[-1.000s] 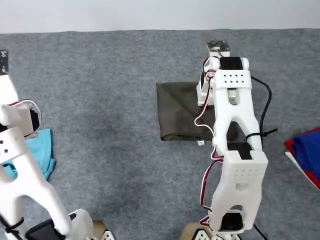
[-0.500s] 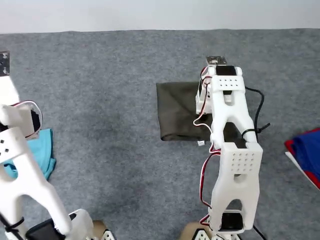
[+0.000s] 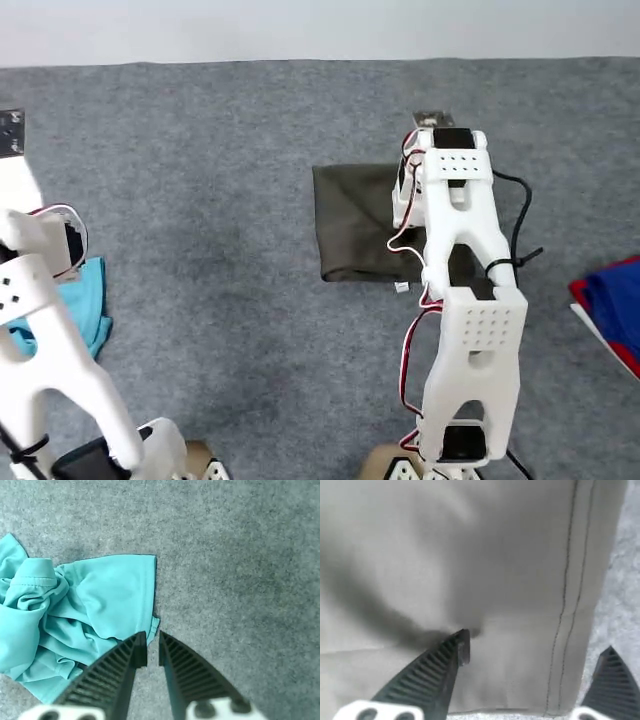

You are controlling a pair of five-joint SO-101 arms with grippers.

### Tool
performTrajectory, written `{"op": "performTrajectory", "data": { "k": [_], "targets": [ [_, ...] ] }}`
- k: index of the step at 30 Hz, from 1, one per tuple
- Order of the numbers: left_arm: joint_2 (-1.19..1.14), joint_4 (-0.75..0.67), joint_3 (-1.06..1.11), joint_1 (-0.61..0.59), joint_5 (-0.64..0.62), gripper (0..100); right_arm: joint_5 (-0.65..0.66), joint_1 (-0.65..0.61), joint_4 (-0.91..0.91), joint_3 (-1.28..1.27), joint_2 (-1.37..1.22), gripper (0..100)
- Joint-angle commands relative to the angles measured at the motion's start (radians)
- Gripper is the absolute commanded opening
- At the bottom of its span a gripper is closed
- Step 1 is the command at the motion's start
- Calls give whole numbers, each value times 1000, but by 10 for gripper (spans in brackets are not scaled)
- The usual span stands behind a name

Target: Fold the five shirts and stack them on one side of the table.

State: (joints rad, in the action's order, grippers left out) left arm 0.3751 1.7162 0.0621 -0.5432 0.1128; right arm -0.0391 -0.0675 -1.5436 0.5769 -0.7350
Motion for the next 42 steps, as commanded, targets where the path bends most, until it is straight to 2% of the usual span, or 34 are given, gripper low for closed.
{"op": "performTrajectory", "data": {
  "k": [1,8,11,18,24,29,34,39,42],
  "targets": [
    [31,5,-2,6,-3,51,-9,10,51,54,-41,387],
    [31,6,-2,5,-3,51,-12,-13,31,54,-133,370],
    [31,3,-2,6,-3,51,-6,-22,8,54,-137,288],
    [31,2,-2,6,-3,51,34,-21,-10,54,-134,23],
    [31,2,-2,6,-3,51,135,7,-67,54,-84,10],
    [31,2,-2,5,-3,51,393,77,-134,54,25,10],
    [31,2,-2,3,-3,51,792,185,-182,54,116,10],
    [31,3,-2,3,-3,51,1148,277,-111,54,139,10],
    [31,3,-2,3,-3,51,1297,308,-8,54,134,10]
  ]
}}
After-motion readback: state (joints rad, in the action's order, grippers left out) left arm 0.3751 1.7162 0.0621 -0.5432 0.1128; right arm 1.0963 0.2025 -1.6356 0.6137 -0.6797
